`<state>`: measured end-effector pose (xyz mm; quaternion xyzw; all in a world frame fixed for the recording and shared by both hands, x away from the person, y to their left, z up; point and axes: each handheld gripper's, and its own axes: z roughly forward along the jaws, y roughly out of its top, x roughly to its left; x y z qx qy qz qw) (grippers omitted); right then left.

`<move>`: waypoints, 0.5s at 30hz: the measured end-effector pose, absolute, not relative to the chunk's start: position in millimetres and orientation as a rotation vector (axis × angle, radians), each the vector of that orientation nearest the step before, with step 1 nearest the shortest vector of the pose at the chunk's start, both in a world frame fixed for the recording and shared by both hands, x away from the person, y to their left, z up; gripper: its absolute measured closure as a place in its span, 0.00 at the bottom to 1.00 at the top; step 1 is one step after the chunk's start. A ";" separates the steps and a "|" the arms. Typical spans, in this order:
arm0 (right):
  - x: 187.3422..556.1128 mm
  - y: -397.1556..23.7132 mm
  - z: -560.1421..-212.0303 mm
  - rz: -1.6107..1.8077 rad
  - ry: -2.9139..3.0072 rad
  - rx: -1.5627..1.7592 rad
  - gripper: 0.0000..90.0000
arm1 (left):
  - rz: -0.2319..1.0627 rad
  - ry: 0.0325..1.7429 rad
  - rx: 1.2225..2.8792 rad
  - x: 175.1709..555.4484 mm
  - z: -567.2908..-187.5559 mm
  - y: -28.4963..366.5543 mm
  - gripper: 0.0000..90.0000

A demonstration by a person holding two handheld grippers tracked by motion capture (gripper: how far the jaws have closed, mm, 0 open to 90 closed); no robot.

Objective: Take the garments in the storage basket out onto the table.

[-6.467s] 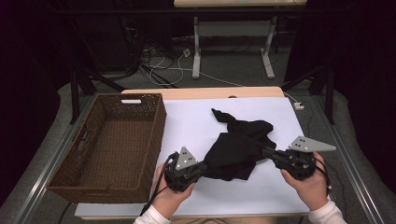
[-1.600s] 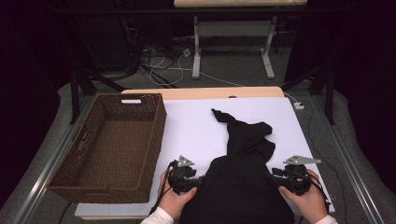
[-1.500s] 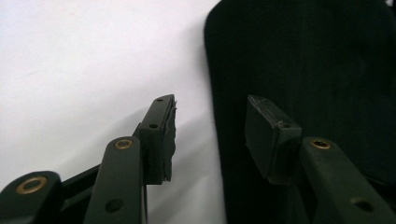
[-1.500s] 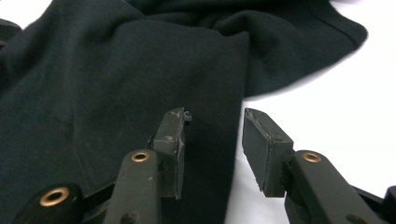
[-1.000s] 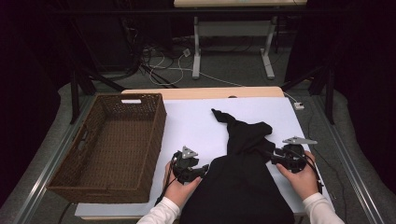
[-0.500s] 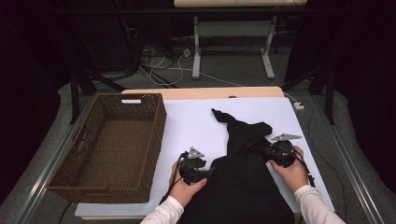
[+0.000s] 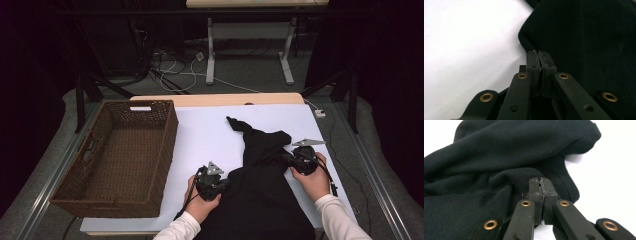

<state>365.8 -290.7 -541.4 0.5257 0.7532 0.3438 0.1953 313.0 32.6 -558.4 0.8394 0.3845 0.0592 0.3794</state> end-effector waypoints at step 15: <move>373.5 -319.4 -518.7 1.010 1.972 1.506 0.99 | 0.290 1.035 2.098 296.1 -523.7 79.9 0.99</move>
